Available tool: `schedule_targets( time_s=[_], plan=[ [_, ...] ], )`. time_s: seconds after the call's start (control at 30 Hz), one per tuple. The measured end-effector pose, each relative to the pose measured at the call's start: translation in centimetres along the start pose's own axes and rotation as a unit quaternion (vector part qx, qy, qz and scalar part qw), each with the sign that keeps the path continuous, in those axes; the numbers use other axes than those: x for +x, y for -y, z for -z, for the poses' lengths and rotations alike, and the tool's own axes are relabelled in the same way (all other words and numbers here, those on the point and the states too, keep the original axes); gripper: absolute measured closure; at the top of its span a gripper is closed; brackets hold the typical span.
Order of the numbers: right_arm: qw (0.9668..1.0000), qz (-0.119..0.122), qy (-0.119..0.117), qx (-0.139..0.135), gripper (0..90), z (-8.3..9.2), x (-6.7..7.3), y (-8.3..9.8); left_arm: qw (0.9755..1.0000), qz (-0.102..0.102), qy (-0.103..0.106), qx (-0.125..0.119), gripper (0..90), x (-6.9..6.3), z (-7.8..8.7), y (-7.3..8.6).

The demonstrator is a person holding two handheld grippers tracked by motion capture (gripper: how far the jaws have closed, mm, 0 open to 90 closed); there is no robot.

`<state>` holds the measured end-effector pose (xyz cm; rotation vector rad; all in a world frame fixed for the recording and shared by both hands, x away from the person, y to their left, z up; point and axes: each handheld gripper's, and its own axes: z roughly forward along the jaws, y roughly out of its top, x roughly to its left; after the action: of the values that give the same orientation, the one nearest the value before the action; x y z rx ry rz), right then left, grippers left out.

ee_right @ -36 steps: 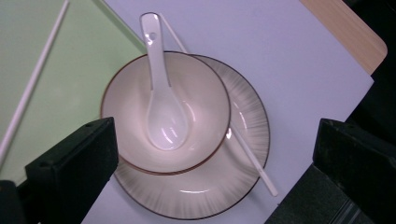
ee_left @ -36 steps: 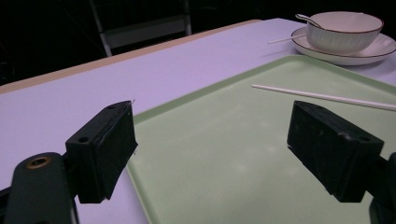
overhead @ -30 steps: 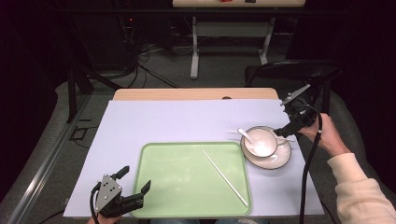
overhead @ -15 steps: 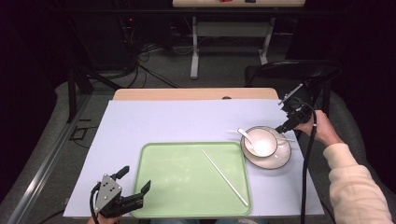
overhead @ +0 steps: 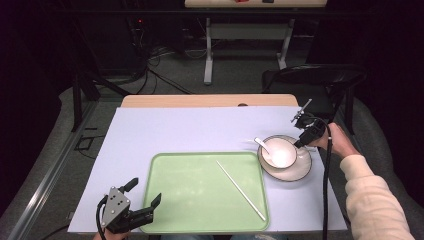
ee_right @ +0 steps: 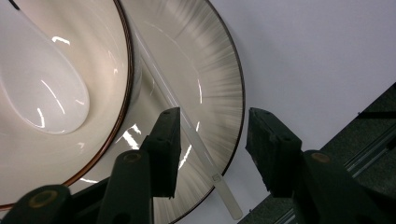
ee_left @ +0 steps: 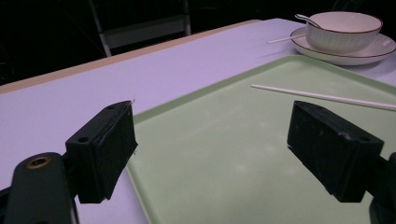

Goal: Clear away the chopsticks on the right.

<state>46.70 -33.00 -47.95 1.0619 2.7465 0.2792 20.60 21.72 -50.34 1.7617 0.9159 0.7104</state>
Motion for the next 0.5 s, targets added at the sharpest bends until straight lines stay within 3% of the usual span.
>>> schedule_targets(
  time_s=[0.1,0.17,0.3,0.5],
  plan=[
    [1.0,0.006,-0.003,-0.001,59.0,-0.4,-0.2,0.1,1.0,0.0,0.001,0.0,15.4,0.0,0.0,0.0],
    [0.9999,-0.002,-0.01,0.002,61.0,-0.4,0.0,0.1,1.0,0.0,0.001,0.001,15.3,0.0,0.0,0.0],
    [0.9997,0.016,-0.01,0.015,66.7,-0.8,0.1,0.0,1.0,0.0,0.001,0.0,15.4,0.0,0.0,0.0],
    [0.9995,0.021,-0.012,0.022,69.4,-1.6,0.3,0.3,1.0,0.0,0.001,0.0,15.4,0.0,0.0,0.0]
  ],
)
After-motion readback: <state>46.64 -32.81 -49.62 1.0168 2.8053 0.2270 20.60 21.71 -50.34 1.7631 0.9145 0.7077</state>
